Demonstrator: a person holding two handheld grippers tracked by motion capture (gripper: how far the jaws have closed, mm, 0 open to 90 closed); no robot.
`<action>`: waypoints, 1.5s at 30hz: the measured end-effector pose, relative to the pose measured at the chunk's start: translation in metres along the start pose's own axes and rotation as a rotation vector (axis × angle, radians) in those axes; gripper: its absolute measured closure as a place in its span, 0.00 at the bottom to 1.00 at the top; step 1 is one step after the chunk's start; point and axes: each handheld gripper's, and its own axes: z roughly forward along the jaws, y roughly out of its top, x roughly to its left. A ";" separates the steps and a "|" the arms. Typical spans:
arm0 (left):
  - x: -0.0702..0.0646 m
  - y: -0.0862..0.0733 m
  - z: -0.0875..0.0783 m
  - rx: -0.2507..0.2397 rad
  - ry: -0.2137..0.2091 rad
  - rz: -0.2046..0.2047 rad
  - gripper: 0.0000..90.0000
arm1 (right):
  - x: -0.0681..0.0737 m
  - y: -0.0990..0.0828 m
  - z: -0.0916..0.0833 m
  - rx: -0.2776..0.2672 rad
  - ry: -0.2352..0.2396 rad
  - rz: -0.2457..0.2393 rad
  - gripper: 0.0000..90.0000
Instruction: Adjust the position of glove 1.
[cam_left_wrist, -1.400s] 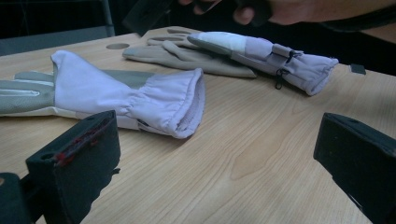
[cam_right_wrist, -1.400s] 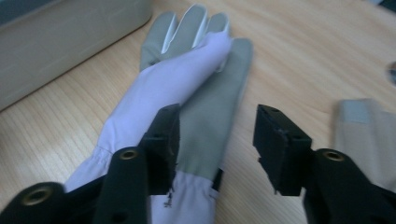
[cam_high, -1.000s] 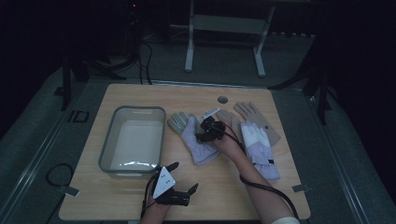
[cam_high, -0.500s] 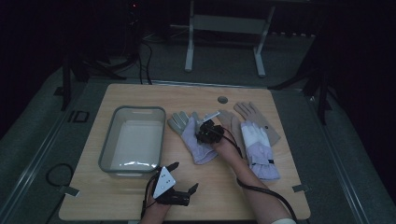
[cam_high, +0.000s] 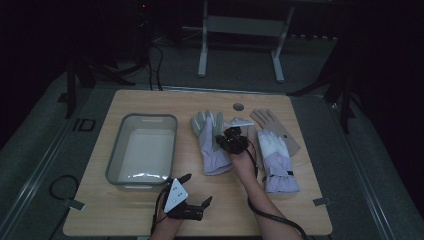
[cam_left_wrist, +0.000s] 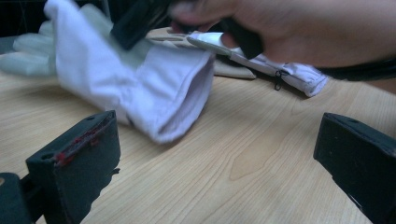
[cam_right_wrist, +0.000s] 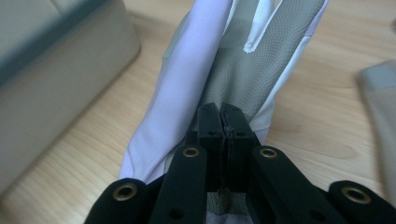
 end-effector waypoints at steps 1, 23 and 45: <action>0.000 0.000 0.000 0.000 0.000 0.001 0.01 | 0.000 0.000 0.000 0.000 0.000 0.000 0.97; 0.000 0.000 0.001 0.002 -0.005 -0.003 0.01 | -0.013 -0.065 -0.035 -0.040 -0.089 0.202 0.97; 0.000 0.000 0.001 0.004 -0.001 -0.001 0.01 | -0.019 -0.047 -0.038 0.014 -0.183 0.018 0.61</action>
